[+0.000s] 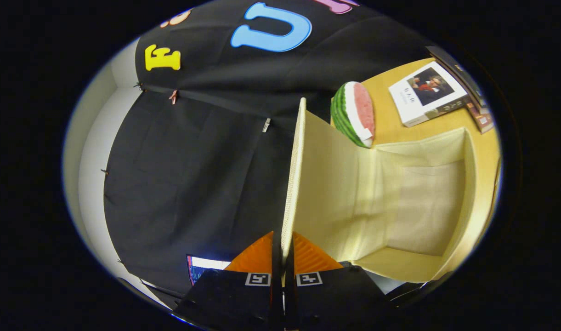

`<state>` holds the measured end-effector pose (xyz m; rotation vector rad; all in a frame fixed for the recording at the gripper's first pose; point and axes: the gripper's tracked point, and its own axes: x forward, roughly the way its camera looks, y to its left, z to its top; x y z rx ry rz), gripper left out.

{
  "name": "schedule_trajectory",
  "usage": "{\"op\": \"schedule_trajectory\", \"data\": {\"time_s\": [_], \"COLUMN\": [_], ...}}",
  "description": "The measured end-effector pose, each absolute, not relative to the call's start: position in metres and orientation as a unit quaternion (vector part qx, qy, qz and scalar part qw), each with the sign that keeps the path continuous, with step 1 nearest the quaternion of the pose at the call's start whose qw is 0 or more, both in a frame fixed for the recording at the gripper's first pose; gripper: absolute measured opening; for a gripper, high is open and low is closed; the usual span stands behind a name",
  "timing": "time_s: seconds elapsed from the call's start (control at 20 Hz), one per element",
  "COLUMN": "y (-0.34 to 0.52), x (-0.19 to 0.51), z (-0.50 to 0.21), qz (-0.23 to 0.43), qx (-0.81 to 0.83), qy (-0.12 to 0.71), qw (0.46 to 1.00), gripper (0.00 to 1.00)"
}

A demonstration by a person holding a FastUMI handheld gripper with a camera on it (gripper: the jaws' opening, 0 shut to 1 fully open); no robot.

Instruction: Open the storage box then place both shoes into the box .Put the left shoe in first, then the right shoe, with the right side of both shoes facing outward in a uniform manner.

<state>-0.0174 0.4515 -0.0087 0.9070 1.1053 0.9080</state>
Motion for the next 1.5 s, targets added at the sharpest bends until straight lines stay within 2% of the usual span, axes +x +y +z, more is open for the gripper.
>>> {"op": "schedule_trajectory", "data": {"time_s": [0.2,0.35,0.7,0.8,0.85,1.0,1.25,1.5], "y": [0.524,0.562,0.577,0.575,0.57,0.543,0.466,0.346], "x": [-0.025,-0.03,-0.028,-0.01,0.001,0.012,0.027,0.048], "z": [-0.033,-0.054,-0.067,-0.072,-0.078,-0.078,-0.057,-0.052], "qz": [0.423,0.415,0.4,0.376,0.361,0.34,0.331,0.266], "qx": [0.357,0.337,0.329,0.325,0.316,0.278,0.192,0.118], "qy": [0.496,0.51,0.52,0.506,0.493,0.464,0.39,0.336], "qw": [0.669,0.674,0.679,0.705,0.726,0.769,0.838,0.896], "gripper": [0.06,0.06,0.06,0.08,0.14,1.0,0.98,0.98]}}
